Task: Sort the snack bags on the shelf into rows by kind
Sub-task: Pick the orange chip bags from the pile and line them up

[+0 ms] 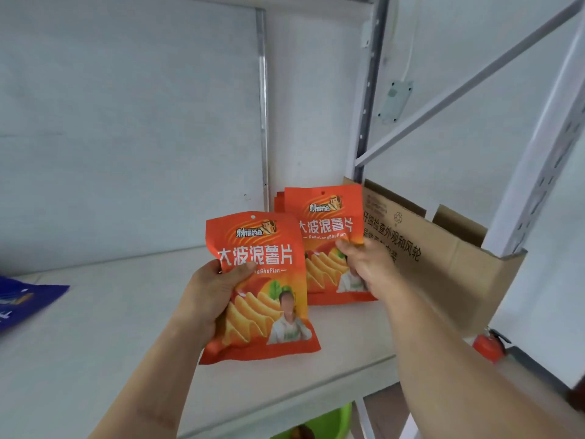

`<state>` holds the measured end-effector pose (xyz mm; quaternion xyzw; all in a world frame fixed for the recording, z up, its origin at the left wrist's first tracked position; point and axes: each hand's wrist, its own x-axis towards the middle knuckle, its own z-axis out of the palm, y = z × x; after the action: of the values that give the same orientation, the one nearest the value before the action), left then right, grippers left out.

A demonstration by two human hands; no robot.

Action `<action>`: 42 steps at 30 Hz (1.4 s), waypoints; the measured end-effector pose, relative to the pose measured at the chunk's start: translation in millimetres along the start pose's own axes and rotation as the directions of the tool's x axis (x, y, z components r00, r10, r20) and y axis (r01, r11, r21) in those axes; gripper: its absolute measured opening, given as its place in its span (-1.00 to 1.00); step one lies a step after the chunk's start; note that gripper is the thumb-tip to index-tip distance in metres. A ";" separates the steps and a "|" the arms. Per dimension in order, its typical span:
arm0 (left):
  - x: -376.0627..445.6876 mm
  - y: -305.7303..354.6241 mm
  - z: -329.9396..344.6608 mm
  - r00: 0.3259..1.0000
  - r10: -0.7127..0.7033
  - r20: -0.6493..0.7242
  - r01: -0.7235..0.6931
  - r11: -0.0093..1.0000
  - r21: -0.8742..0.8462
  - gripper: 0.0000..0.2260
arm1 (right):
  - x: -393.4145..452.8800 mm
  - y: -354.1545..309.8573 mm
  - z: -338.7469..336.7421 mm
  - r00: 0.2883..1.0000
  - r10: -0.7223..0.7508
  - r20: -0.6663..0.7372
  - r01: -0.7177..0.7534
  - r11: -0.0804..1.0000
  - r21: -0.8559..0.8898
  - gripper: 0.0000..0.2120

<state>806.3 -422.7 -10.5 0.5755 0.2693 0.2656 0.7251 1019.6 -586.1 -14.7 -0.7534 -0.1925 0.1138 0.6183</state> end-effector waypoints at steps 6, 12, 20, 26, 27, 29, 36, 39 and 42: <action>14.5 -14.0 36.8 0.999 -0.005 -0.049 0.007 0.999 0.052 -0.64 | 49.3 18.3 -19.3 0.995 0.004 0.096 -0.008 0.999 0.043 -0.90; 15.8 -30.8 70.1 0.991 -0.013 -0.135 0.022 0.998 0.059 -0.64 | 77.6 34.3 -18.5 0.989 -0.036 0.145 0.021 0.995 0.102 -0.89; 30.0 -51.7 105.2 0.967 0.036 -0.253 0.003 0.988 0.154 -0.58 | 89.3 41.9 -20.7 0.986 -0.038 0.163 0.010 0.985 0.171 -0.61; 46.2 -62.4 134.7 0.917 0.140 -0.373 -0.007 0.942 0.336 -0.57 | 87.1 39.0 -23.5 0.985 -0.061 0.164 0.018 0.968 0.248 -0.53; 48.8 -64.0 137.8 0.909 0.153 -0.388 -0.005 0.935 0.356 -0.57 | 88.7 40.3 -22.8 0.981 -0.059 0.184 0.007 0.962 0.274 -0.56; 53.6 -66.3 143.4 0.892 0.177 -0.416 -0.003 0.922 0.387 -0.56 | 88.5 41.2 -22.2 0.975 -0.060 0.213 -0.003 0.959 0.283 -0.52; 68.3 -70.7 152.8 0.873 0.199 -0.445 -0.013 0.922 0.387 -0.53 | 94.4 41.0 -22.6 0.931 -0.119 0.346 0.026 0.965 0.262 -0.73; 74.3 -71.6 154.5 0.867 0.220 -0.448 -0.014 0.908 0.420 -0.54 | 101.3 46.8 -17.9 0.937 -0.103 0.333 0.024 0.972 0.233 -0.65; 79.9 -71.3 157.5 0.865 0.226 -0.448 -0.013 0.902 0.431 -0.54 | 109.7 51.9 -12.5 0.951 -0.098 0.292 0.044 0.982 0.184 -0.55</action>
<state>978.4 -490.0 -56.7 0.6460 0.4560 0.3840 0.4768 1131.3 -558.3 -55.4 -0.6627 -0.3003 0.2208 0.6496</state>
